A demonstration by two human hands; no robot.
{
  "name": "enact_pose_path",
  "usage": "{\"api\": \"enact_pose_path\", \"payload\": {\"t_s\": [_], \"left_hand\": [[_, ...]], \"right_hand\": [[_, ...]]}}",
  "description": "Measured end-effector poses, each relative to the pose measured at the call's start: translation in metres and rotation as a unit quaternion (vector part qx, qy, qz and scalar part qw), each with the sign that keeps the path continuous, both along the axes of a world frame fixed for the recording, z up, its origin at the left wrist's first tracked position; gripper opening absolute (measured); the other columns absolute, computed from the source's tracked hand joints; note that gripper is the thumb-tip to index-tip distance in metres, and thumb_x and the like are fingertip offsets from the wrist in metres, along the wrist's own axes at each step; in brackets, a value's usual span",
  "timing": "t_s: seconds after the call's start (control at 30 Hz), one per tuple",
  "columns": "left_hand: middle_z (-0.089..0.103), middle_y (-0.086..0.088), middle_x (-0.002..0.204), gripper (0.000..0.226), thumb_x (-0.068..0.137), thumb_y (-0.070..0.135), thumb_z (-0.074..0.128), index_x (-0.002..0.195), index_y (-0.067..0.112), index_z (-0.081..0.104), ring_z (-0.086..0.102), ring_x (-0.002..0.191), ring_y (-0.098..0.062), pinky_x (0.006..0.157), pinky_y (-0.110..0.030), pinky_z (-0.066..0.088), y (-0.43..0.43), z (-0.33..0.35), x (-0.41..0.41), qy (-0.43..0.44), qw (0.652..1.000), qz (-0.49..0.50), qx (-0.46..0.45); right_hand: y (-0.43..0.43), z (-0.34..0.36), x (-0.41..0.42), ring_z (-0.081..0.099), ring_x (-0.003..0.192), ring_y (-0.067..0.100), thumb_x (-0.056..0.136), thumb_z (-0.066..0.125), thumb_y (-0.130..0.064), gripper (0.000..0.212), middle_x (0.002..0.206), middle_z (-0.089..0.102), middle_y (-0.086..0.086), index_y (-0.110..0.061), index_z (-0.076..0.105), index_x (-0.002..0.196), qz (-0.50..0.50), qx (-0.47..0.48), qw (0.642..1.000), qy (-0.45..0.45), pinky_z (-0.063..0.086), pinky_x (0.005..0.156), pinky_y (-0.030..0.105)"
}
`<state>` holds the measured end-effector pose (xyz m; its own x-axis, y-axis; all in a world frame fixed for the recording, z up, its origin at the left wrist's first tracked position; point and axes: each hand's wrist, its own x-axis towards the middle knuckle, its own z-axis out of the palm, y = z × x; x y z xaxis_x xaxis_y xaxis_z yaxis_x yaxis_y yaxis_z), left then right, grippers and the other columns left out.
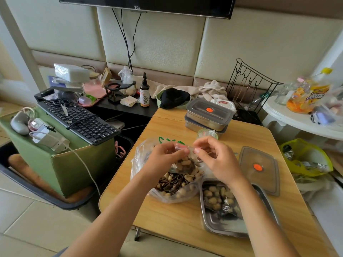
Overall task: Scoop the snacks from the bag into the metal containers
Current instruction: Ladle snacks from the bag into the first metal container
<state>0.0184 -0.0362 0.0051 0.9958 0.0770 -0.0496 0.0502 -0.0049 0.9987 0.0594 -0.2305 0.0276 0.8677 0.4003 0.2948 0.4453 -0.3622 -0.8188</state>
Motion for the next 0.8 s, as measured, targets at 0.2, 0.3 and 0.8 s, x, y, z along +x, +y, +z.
{"api": "enact_pose_path", "payload": {"t_s": [0.2, 0.3, 0.8], "left_hand": [[0.077, -0.018, 0.1, 0.02, 0.094, 0.025, 0.073, 0.104, 0.008, 0.077, 0.074, 0.098, -0.037, 0.091, -0.053, 0.06, -0.002, 0.005, -0.001, -0.018, 0.998, 0.041, -0.054], [0.078, -0.016, 0.101, 0.02, 0.095, 0.026, 0.073, 0.105, 0.009, 0.077, 0.073, 0.1, -0.038, 0.095, -0.058, 0.057, -0.003, 0.006, -0.002, -0.021, 0.997, 0.043, -0.054], [0.077, -0.018, 0.101, 0.025, 0.094, 0.03, 0.073, 0.103, 0.007, 0.077, 0.072, 0.1, -0.04, 0.096, -0.06, 0.055, -0.004, 0.009, -0.002, 0.006, 0.997, 0.045, -0.059]], "right_hand": [[0.008, -0.007, 0.001, 0.069, 0.094, 0.015, 0.099, 0.071, -0.021, 0.007, 0.096, 0.074, 0.004, -0.015, 0.073, 0.101, 0.0, 0.092, 0.99, 0.104, 0.055, 0.087, 0.032], [0.015, -0.008, -0.002, 0.066, 0.086, 0.012, 0.1, 0.068, -0.019, 0.012, 0.089, 0.073, 0.004, -0.011, 0.073, 0.094, -0.02, 0.132, 0.984, 0.12, 0.053, 0.082, 0.024], [0.023, -0.007, -0.006, 0.067, 0.085, 0.02, 0.096, 0.068, -0.013, 0.009, 0.087, 0.071, 0.013, -0.013, 0.068, 0.088, -0.039, 0.231, 0.948, 0.215, 0.053, 0.088, 0.037]]}}
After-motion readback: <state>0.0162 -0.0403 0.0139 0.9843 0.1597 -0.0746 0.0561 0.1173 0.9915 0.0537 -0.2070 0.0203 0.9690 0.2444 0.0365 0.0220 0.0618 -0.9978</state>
